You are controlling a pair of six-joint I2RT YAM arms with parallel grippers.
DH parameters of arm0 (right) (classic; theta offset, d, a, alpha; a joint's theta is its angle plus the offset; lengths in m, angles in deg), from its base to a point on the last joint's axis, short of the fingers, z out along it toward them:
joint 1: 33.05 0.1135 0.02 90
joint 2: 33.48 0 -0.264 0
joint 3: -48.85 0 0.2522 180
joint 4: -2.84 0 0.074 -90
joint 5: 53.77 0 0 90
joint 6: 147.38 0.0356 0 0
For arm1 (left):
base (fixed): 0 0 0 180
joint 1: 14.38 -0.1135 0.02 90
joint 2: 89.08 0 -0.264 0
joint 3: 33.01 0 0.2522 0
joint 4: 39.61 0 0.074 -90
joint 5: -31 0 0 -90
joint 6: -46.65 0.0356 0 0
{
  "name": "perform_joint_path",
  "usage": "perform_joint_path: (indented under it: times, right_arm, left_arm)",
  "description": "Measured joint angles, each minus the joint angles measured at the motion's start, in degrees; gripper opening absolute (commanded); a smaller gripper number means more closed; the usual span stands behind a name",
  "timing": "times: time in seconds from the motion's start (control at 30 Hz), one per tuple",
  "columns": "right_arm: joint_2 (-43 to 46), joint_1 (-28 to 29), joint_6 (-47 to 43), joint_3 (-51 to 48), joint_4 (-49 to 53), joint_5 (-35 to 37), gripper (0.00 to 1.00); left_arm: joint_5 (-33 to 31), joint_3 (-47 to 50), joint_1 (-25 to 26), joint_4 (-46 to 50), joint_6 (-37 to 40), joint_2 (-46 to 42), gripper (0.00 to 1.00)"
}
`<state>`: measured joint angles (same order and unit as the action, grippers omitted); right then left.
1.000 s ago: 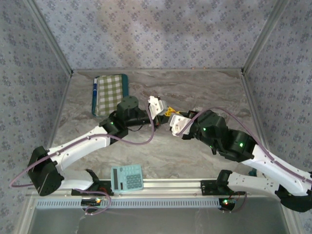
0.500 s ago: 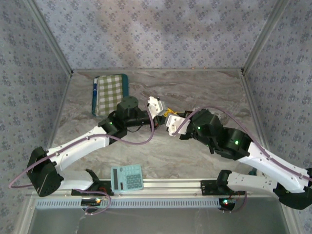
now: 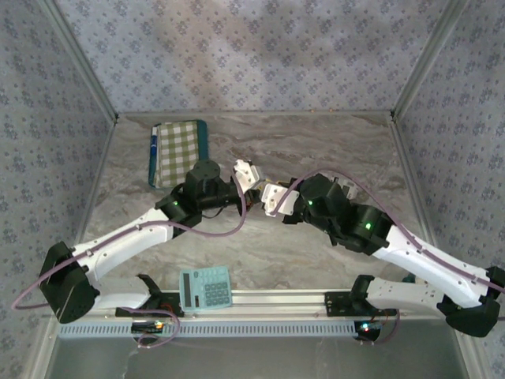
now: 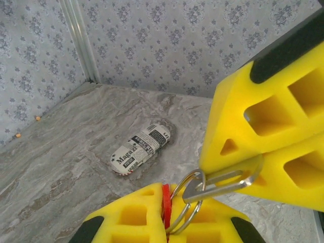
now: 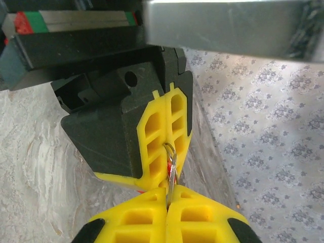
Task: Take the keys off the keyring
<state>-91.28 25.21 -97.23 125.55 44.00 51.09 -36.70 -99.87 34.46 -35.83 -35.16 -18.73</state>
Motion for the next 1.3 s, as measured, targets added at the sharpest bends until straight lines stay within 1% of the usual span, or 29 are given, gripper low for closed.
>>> perform_joint_path:
  times: [0.2,0.3,0.47,0.57,0.67,0.97,1.3]
  right_arm:
    - [0.24,-1.11,0.50,0.22,0.55,-3.54,0.00]
    - [1.42,-1.14,0.83,0.20,1.14,-4.74,0.00]
    - [2.12,-0.74,0.83,0.31,1.73,-5.25,0.00]
    - [0.98,-0.48,0.83,0.83,2.43,-4.72,0.00]
    - [-0.52,0.02,0.81,1.07,3.19,-3.28,0.00]
    - [-2.73,0.11,1.84,-0.11,1.44,-2.82,0.00]
    - [-2.58,-3.34,8.92,-3.80,-6.58,-8.72,0.00]
  left_arm:
    - [-0.72,0.02,0.00,1.75,2.38,-1.09,0.00]
    - [0.35,0.02,0.02,2.25,3.39,-1.73,0.00]
    - [2.54,0.00,0.02,2.14,3.87,-2.10,0.00]
    - [2.43,0.00,0.02,2.97,4.04,-1.84,0.00]
    - [1.42,-0.02,0.02,4.72,4.46,-1.55,0.00]
    - [-1.70,-0.02,0.04,8.52,4.92,-1.55,0.00]
    - [-5.92,0.02,-0.07,8.55,4.83,-2.08,0.00]
